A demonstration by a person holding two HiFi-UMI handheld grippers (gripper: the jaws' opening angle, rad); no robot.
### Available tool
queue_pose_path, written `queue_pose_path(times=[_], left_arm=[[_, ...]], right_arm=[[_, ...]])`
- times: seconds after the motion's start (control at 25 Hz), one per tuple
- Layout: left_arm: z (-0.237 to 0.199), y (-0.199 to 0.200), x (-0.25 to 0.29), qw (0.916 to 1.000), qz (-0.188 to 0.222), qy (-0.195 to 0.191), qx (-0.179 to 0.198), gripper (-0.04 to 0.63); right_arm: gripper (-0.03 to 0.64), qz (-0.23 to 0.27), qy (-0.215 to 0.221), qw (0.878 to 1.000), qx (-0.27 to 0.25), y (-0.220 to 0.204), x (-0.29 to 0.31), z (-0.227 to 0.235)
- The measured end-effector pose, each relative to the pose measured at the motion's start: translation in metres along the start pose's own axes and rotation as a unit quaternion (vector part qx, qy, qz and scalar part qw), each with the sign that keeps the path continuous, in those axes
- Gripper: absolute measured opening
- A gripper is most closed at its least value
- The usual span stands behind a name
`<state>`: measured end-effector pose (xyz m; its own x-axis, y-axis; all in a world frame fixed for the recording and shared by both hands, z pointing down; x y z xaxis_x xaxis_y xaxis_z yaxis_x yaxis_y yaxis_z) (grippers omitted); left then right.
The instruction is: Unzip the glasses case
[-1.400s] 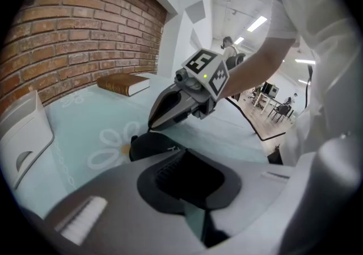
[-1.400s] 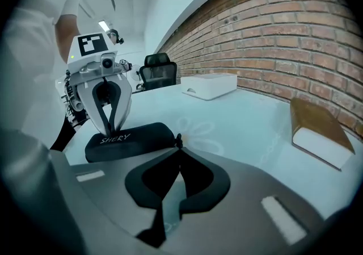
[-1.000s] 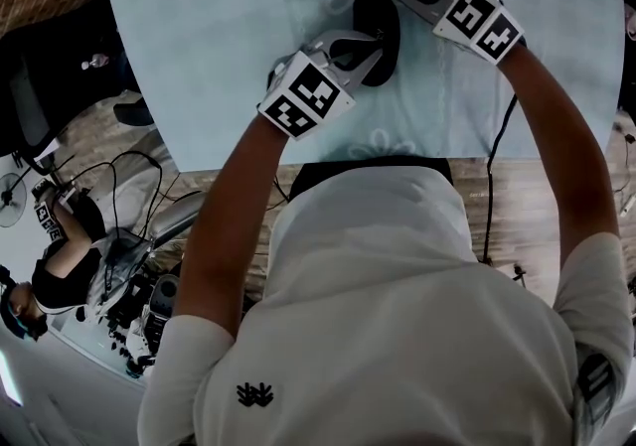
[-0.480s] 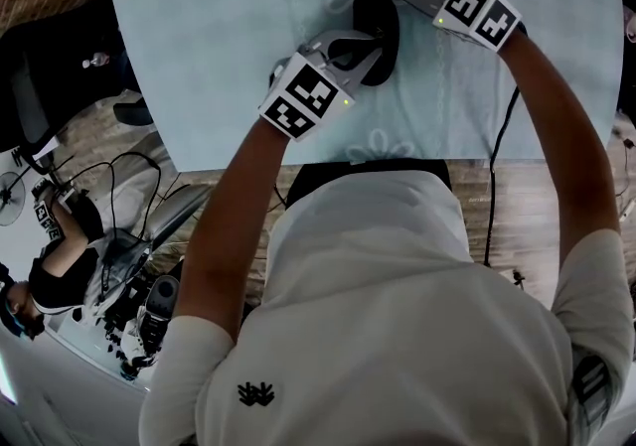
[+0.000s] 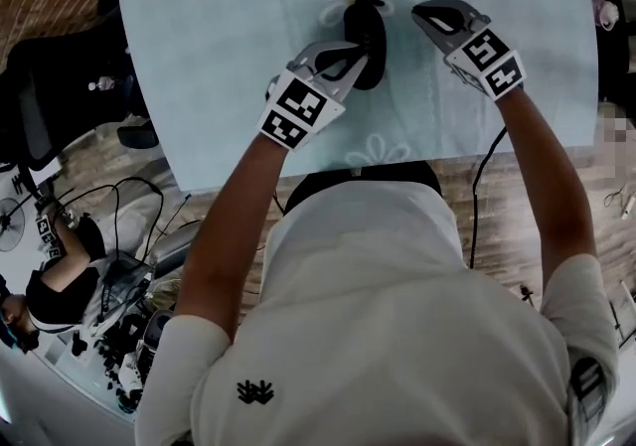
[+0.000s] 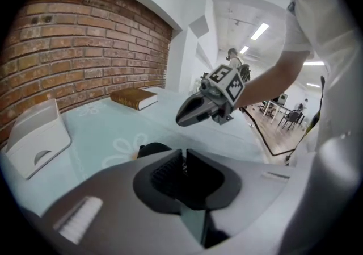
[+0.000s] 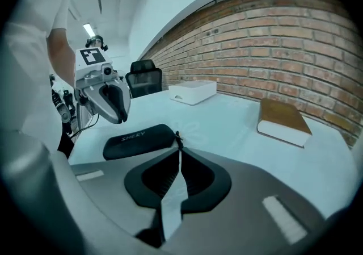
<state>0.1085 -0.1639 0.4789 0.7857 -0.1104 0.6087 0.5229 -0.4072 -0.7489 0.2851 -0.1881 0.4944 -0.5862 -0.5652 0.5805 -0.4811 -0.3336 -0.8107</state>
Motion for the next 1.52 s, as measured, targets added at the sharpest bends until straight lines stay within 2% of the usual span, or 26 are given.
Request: queue_pose_path(times=[0.2,0.32,0.52,0.8,1.08,1.2,1.52], left_arm=[[0.013,-0.006,-0.038,0.9992,0.040,0.007,-0.006,0.060],[0.020,-0.016,-0.070,0.9975,0.067,0.012,-0.020,0.060],[0.035,-0.032,-0.125,0.9909,0.122,0.019,-0.054,0.060],[0.053,-0.085,-0.220,0.9806,0.167,0.014,-0.102,0.060],[0.068,-0.149,-0.295,0.9746,0.184,0.048,-0.119,0.060],[0.079,-0.171,-0.323,0.9739,0.187,0.060,-0.114,0.060],[0.111,-0.199,-0.350,0.9751,0.189,0.066,-0.095,0.060]], right_arm=[[0.011,0.023,-0.046,0.997,0.056,0.009,-0.036,-0.060],[0.011,0.033,-0.058,0.995,0.073,0.021,-0.044,-0.103],[0.009,0.042,-0.062,0.995,0.066,0.043,-0.048,-0.166],[0.009,0.043,-0.067,0.995,0.057,0.080,-0.043,-0.253],[0.008,0.044,-0.062,0.996,0.037,0.106,-0.033,-0.324],[0.008,0.048,-0.063,0.996,0.032,0.116,-0.033,-0.358],[0.007,0.049,-0.057,0.997,0.018,0.122,-0.040,-0.414]])
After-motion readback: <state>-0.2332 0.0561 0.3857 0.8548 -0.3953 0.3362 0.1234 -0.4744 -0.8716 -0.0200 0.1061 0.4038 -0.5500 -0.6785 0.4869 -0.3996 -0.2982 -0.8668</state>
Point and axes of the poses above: the fingertips, and each gripper's own axes: x forward along the fingers, z to its right, y out of its top, the point moved 6 cm from there along -x, backward along the fingers, and after that the axes turned 9 degrees about -x, right-handed, at the moved point
